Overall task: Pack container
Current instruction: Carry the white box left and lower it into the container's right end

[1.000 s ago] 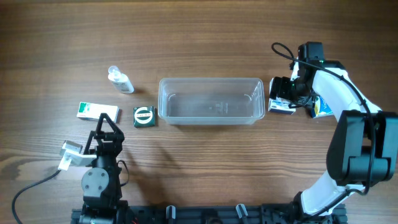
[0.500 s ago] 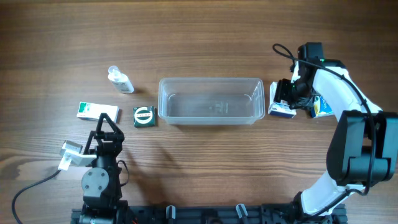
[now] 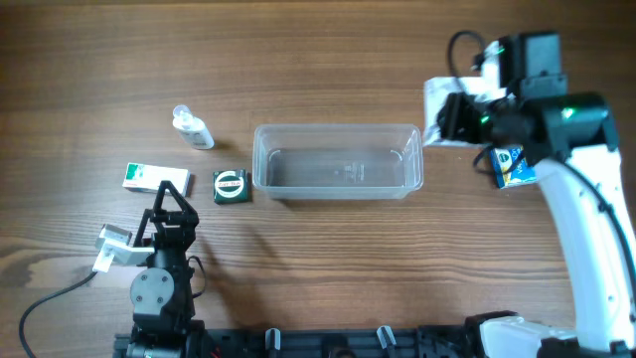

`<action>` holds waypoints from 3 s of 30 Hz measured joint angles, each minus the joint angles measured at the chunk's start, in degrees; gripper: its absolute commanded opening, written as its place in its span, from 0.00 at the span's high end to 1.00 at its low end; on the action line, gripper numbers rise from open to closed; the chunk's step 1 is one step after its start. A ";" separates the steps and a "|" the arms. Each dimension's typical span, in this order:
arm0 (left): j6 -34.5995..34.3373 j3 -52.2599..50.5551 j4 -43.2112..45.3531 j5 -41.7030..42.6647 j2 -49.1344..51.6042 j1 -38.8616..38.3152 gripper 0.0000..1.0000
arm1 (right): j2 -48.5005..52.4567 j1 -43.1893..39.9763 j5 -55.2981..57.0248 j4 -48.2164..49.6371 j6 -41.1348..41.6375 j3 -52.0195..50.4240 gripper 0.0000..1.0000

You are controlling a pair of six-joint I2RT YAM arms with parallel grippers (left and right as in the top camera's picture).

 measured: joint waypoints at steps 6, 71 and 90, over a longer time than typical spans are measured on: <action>0.00 0.00 -0.02 -0.02 0.00 0.00 0.00 | 1.22 9.88 0.02 6.82 5.57 -7.72 0.36; 0.00 0.00 -0.02 0.00 0.00 0.00 0.00 | 13.38 11.65 -2.45 18.43 2.64 -15.93 0.96; 0.00 0.00 0.00 -0.02 0.00 0.00 0.00 | 24.20 13.94 9.90 18.21 1.49 -15.85 0.86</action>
